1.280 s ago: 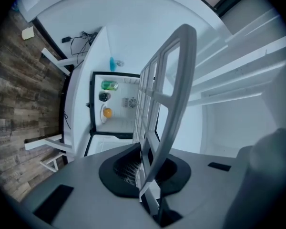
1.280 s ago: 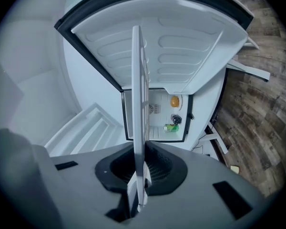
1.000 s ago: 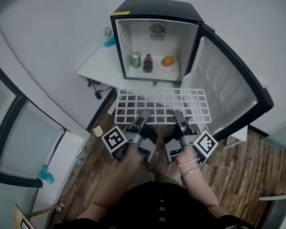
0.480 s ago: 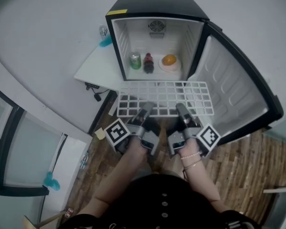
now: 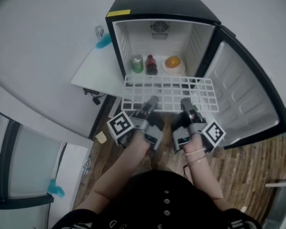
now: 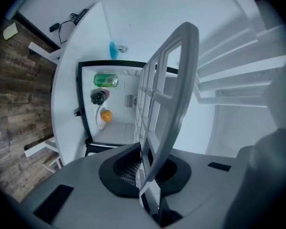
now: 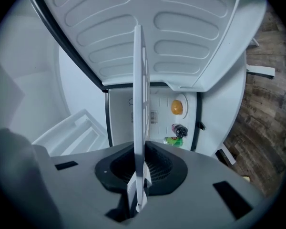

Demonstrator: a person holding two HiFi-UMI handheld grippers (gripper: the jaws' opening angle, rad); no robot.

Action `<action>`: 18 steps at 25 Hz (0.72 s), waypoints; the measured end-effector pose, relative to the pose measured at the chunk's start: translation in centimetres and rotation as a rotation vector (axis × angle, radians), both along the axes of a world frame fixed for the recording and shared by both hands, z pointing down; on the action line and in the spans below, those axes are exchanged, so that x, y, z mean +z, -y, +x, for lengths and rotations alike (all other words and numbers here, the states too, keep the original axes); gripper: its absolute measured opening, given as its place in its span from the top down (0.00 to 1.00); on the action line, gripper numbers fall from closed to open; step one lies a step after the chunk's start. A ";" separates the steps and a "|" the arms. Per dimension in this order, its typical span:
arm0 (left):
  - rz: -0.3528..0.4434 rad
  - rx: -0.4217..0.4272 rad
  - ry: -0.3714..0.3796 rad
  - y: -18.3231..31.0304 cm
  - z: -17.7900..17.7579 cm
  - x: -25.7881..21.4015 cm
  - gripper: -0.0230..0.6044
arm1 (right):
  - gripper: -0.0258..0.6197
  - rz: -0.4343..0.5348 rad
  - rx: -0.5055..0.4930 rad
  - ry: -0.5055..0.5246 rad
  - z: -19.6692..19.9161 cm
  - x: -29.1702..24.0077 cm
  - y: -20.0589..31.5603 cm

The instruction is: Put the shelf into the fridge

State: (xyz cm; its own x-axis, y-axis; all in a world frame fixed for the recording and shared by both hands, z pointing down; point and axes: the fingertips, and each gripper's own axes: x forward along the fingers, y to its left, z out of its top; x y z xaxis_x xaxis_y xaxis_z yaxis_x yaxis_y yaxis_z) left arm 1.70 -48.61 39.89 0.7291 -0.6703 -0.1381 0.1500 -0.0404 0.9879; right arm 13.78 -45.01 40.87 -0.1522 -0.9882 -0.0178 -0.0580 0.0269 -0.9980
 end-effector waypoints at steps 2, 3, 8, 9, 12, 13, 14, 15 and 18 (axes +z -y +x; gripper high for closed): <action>-0.003 0.013 0.000 1.5 -0.1 0.3 0.91 | 0.90 0.000 0.010 0.008 -0.1 0.3 1.5; 0.000 0.014 -0.001 1.6 -0.1 0.5 0.91 | 0.90 0.005 0.010 0.011 -0.1 0.5 1.7; 0.037 0.018 -0.007 1.5 0.1 0.5 0.91 | 0.90 0.051 0.013 0.010 0.0 0.6 1.7; 0.042 0.022 -0.008 1.6 0.0 0.5 0.91 | 0.90 0.058 0.016 0.011 0.0 0.6 1.8; 0.050 0.032 -0.007 1.9 0.0 0.7 0.91 | 0.90 0.073 0.022 0.011 0.0 0.5 2.1; 0.056 0.035 -0.007 1.9 0.1 0.8 0.91 | 0.90 0.080 0.023 0.010 0.1 0.6 2.2; 0.062 0.037 -0.007 1.8 0.2 1.0 0.91 | 0.90 0.088 0.023 0.011 0.2 0.8 2.1; 0.069 0.039 -0.006 1.8 0.2 1.1 0.91 | 0.90 0.092 0.025 0.013 0.2 1.0 2.0; 0.078 0.048 -0.007 1.8 0.3 1.2 0.91 | 0.90 0.098 0.031 0.019 0.2 1.2 2.0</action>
State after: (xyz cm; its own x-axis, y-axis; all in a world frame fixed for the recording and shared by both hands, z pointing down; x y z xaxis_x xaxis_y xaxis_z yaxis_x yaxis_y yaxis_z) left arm 2.03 -50.46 41.09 0.7592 -0.6215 -0.1936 0.1606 -0.1094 0.9809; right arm 13.98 -46.99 42.09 -0.1207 -0.9857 -0.1172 -0.0417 0.1230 -0.9915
